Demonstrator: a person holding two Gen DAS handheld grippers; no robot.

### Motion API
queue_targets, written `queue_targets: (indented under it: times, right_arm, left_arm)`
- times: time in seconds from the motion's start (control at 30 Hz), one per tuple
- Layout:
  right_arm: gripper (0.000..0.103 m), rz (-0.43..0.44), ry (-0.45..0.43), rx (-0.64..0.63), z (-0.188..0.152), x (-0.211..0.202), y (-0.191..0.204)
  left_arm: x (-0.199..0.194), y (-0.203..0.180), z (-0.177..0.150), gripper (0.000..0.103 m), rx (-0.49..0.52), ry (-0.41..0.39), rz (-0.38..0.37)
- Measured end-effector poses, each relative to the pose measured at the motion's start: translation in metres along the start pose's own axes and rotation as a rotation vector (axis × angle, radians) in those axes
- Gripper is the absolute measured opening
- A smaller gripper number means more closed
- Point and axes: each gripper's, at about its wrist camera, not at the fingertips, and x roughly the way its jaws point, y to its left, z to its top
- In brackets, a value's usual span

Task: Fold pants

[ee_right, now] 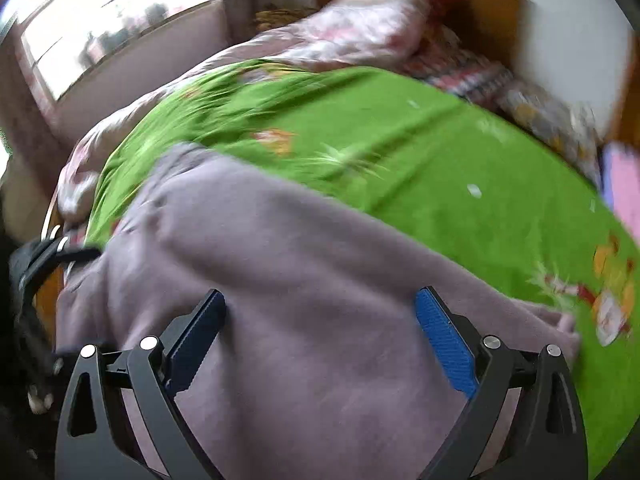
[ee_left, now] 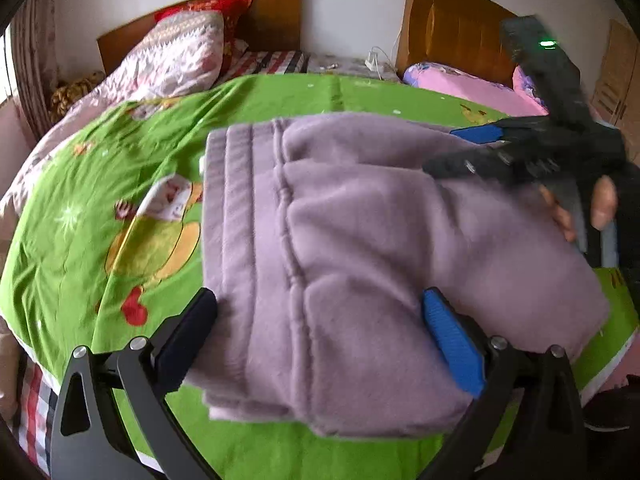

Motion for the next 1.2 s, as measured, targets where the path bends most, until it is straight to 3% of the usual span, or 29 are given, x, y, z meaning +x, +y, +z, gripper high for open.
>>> queue_targets:
  times: [0.1,0.2,0.3,0.33,0.43,0.53,0.57,0.63,0.7,0.8,0.93,1.07,1.13,1.2]
  right_arm:
    - [0.093,-0.046,-0.066,0.154,0.003,-0.015,-0.024]
    - [0.093,-0.03,-0.109,0.094,0.01,-0.029,-0.01]
    - [0.093,0.021,-0.06,-0.058,0.023,-0.016,0.026]
    - [0.093,0.047,-0.008,-0.106,0.026,-0.002,0.037]
    - [0.097,0.053,0.095,-0.105,0.029,0.034,0.035]
    - [0.096,0.046,0.026,0.024,0.036,0.025,0.014]
    - [0.096,0.005,-0.023,0.075,0.036,0.012,0.006]
    - [0.097,0.024,-0.107,0.141,0.032,-0.019,-0.004]
    - [0.098,0.078,-0.192,0.152,0.017,-0.052,-0.005]
    - [0.098,-0.024,-0.203,0.141,-0.011,-0.073,0.0]
    - [0.098,-0.075,-0.168,0.066,-0.064,-0.094,0.028]
    - [0.098,-0.094,-0.079,-0.059,-0.102,-0.093,0.063]
    - [0.098,-0.14,-0.024,-0.1,-0.12,-0.084,0.072]
    - [0.098,-0.127,-0.058,-0.079,-0.138,-0.088,0.07]
  left_arm:
    - [-0.01,0.008,0.004,0.102,-0.007,0.045,0.005]
    - [-0.03,0.008,0.013,0.101,-0.014,-0.027,0.017]
    - [-0.028,-0.002,0.02,0.101,0.016,-0.047,-0.021]
    - [-0.023,-0.006,0.02,0.101,0.024,-0.036,-0.023]
    - [-0.003,-0.016,0.011,0.101,0.064,0.029,0.022]
    - [-0.003,-0.014,0.002,0.102,0.078,0.018,0.043]
    - [-0.005,-0.012,0.003,0.101,0.072,0.026,0.052]
    - [-0.021,-0.011,0.011,0.101,0.046,0.015,0.066]
    - [-0.05,-0.012,0.036,0.101,0.031,-0.095,-0.037]
    - [-0.064,-0.018,0.079,0.101,0.023,-0.202,-0.111]
    - [-0.006,-0.026,0.119,0.101,0.061,-0.107,-0.09]
    - [0.064,-0.033,0.099,0.101,0.106,0.054,0.014]
    - [0.066,-0.036,0.086,0.101,0.117,0.014,0.029]
    - [0.06,-0.034,0.085,0.101,0.109,-0.018,0.017]
